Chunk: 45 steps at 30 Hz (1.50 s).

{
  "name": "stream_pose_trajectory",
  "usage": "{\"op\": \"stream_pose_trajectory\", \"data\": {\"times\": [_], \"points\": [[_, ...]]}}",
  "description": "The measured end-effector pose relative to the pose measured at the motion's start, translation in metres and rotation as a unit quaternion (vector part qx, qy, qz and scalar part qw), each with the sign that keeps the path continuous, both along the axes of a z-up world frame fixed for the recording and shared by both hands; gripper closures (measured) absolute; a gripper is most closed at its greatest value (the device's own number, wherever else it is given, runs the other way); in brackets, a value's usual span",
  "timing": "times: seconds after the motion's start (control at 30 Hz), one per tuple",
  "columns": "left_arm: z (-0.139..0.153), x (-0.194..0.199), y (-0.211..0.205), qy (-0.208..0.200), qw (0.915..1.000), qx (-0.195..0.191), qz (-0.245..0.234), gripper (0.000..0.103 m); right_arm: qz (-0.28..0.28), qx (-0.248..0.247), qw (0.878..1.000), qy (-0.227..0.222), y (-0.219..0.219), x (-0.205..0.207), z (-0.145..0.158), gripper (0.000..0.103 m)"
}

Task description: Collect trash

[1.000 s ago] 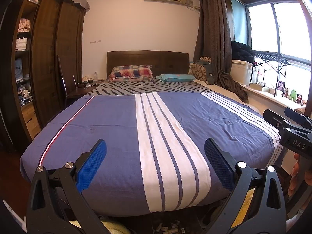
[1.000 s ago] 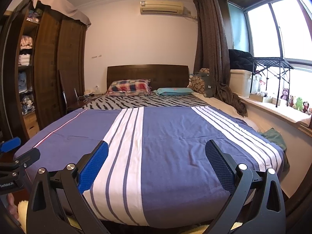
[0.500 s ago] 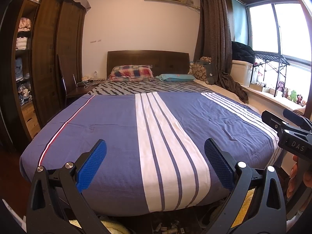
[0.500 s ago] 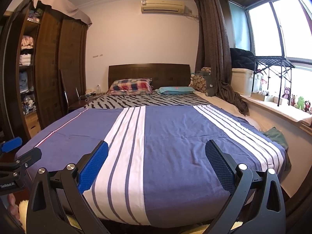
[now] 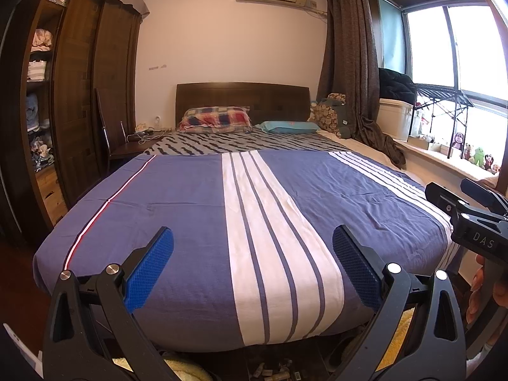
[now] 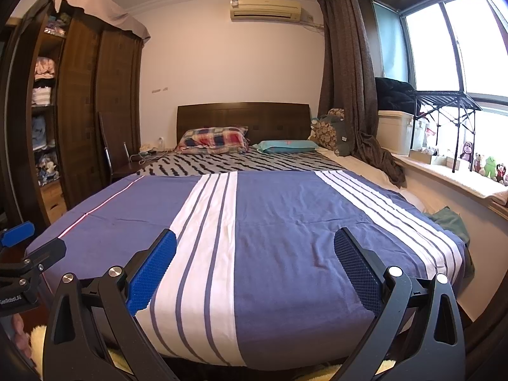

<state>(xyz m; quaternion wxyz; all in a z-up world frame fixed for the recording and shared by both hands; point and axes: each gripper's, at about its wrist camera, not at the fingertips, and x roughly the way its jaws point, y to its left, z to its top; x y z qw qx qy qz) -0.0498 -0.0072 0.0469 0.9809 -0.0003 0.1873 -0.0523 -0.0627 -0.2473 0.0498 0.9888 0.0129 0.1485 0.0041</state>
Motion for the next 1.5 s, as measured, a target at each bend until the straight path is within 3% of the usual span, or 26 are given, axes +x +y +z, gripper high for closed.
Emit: {"op": "stream_pose_trajectory", "data": {"times": [1.5], "points": [[0.0065,0.003,0.0079,-0.002,0.9998,0.002,0.02,0.008,0.002,0.001,1.0,0.007,0.0065,0.0012,-0.0022,0.003]]}}
